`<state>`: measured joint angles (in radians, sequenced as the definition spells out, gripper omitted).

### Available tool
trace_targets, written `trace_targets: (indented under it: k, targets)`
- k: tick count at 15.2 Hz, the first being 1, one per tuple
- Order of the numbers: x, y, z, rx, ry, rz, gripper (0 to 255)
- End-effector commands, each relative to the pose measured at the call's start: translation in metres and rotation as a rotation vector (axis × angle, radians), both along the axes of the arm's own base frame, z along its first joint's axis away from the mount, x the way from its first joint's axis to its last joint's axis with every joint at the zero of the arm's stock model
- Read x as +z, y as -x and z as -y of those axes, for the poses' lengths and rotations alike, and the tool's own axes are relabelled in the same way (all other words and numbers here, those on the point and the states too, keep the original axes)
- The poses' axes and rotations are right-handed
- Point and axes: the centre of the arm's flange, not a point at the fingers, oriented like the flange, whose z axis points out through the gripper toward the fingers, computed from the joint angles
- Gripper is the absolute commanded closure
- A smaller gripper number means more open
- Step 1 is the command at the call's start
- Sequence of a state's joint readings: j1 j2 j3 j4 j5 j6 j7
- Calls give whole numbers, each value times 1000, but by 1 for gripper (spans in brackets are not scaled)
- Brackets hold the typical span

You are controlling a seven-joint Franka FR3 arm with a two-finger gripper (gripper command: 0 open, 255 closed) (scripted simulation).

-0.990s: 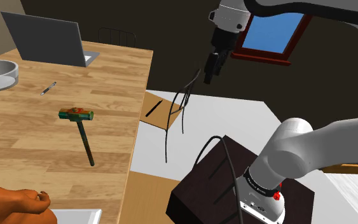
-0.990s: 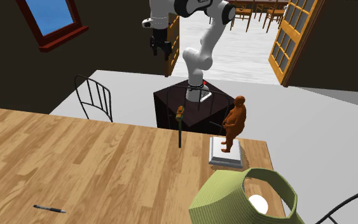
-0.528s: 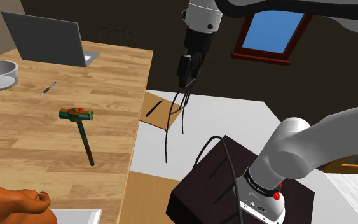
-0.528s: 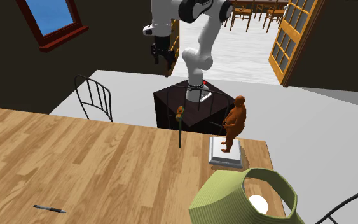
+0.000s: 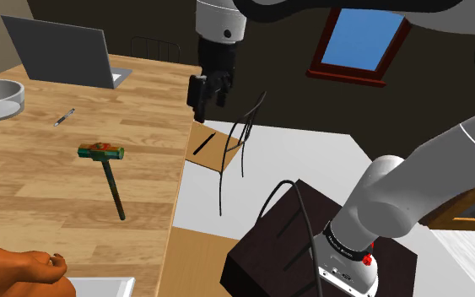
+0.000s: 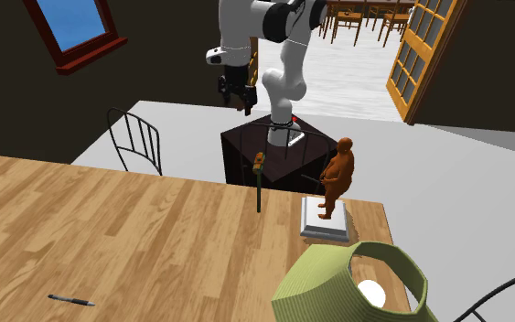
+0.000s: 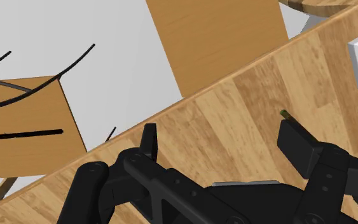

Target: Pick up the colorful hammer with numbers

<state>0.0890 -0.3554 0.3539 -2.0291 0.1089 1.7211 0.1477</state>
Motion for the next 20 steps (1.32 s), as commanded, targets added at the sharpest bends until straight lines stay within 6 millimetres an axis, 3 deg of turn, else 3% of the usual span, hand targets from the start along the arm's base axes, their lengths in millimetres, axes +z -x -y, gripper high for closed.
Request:
trace_targets:
  k: [1,18,20]
  targets:
    - [-3,-10,-24,8,-2,1,0]
    - [-17,-92,-231,79,-8,0,0]
    - [-23,-96,-241,82,-8,0,0]
